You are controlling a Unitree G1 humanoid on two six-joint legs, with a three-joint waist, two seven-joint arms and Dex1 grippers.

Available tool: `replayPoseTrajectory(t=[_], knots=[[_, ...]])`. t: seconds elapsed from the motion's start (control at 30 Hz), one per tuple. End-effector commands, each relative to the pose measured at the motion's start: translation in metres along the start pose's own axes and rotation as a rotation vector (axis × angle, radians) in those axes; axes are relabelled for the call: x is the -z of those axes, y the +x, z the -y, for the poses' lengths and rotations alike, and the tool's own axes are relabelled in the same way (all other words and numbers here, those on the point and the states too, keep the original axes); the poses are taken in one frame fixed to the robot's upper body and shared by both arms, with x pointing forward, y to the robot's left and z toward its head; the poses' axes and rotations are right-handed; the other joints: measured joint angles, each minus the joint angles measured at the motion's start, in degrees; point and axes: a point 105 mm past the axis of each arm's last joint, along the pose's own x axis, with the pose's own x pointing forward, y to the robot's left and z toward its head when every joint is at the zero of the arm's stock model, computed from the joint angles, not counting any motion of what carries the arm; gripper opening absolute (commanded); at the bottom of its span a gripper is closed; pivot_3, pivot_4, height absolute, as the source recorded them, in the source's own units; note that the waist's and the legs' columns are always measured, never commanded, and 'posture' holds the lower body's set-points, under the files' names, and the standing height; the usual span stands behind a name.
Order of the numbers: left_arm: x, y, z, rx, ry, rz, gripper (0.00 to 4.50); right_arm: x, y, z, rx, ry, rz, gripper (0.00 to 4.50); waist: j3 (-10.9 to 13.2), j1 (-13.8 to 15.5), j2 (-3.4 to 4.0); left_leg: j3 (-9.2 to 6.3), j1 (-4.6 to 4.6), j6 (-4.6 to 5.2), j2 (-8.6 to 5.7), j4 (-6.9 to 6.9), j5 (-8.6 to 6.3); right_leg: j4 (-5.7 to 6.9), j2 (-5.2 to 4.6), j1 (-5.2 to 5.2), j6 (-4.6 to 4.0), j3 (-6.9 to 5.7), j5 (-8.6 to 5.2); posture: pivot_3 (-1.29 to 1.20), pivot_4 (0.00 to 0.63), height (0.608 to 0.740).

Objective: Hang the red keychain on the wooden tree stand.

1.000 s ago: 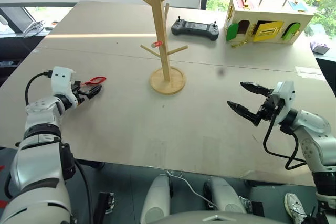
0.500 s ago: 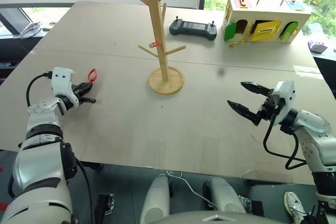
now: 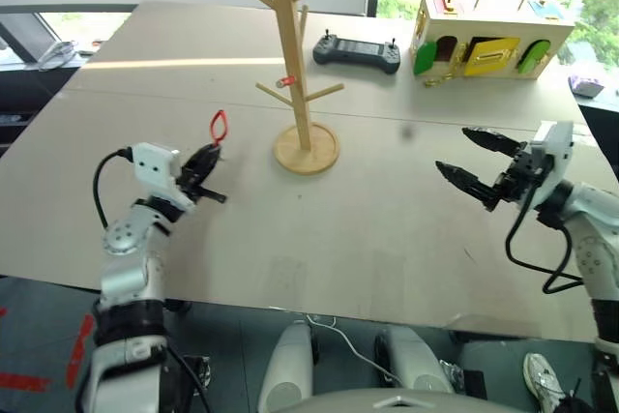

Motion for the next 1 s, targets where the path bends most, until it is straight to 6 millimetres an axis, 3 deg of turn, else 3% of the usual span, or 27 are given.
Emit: replayPoseTrajectory(t=[0.03, 0.13, 0.23, 0.43, 0.6, 1.0], knots=[[-0.067, 0.001, 0.058, 0.072, 0.035, 0.201, 0.07, -0.024, -0.006, -0.004, -0.153, -0.025, -0.005, 4.5, 0.0, 0.22, 0.05, 0.01, -0.02, 0.01, -0.03, 0.06, -0.01, -0.01, -0.05, 0.02, 0.01, 0.03, 0.01, 0.0, 0.15, 0.74], [-0.082, -0.001, 0.083, 0.094, 0.019, 0.242, 0.07, -0.03, -0.008, -0.003, -0.235, -0.032, -0.044, 4.5, -0.04, 0.36, 0.06, 0.0, 0.14, 0.04, -0.14, 0.15, -0.02, -0.01, -0.05, 0.21, 0.02, 0.04, 0.01, 0.0, 0.15, 0.74], [-0.083, -0.004, 0.101, 0.123, 0.017, 0.244, 0.07, -0.036, -0.008, -0.002, -0.288, -0.041, -0.061, 4.5, -0.03, 0.06, 0.07, 0.05, 0.14, 0.06, -0.13, 0.14, -0.03, -0.04, -0.04, 0.2, 0.02, 0.09, 0.01, 0.0, 0.15, 0.74], [-0.079, 0.001, 0.105, 0.054, -0.04, 0.261, 0.07, -0.046, -0.003, -0.001, -0.312, -0.052, -0.054, 4.5, -0.03, -0.02, 0.07, 0.04, 0.13, 0.08, -0.11, 0.14, -0.04, -0.04, 0.01, 0.17, 0.02, 0.09, 0.0, 0.0, 0.15, 0.74], [-0.084, 0.005, 0.115, 0.061, -0.063, 0.298, 0.07, -0.044, -0.003, -0.001, -0.311, -0.052, -0.065, 4.5, -0.03, 0.14, 0.07, 0.05, 0.07, 0.08, -0.14, 0.16, -0.04, -0.08, -0.01, 0.17, 0.02, 0.1, 0.0, 0.0, 0.15, 0.74], [-0.089, 0.023, 0.118, 0.069, -0.062, 0.31, 0.07, -0.046, -0.002, -0.003, -0.307, -0.062, -0.061, 4.5, -0.03, 0.23, 0.07, 0.05, 0.07, 0.08, -0.14, 0.16, -0.04, -0.09, 0.0, 0.17, 0.03, 0.09, 0.0, 0.0, 0.15, 0.74]])
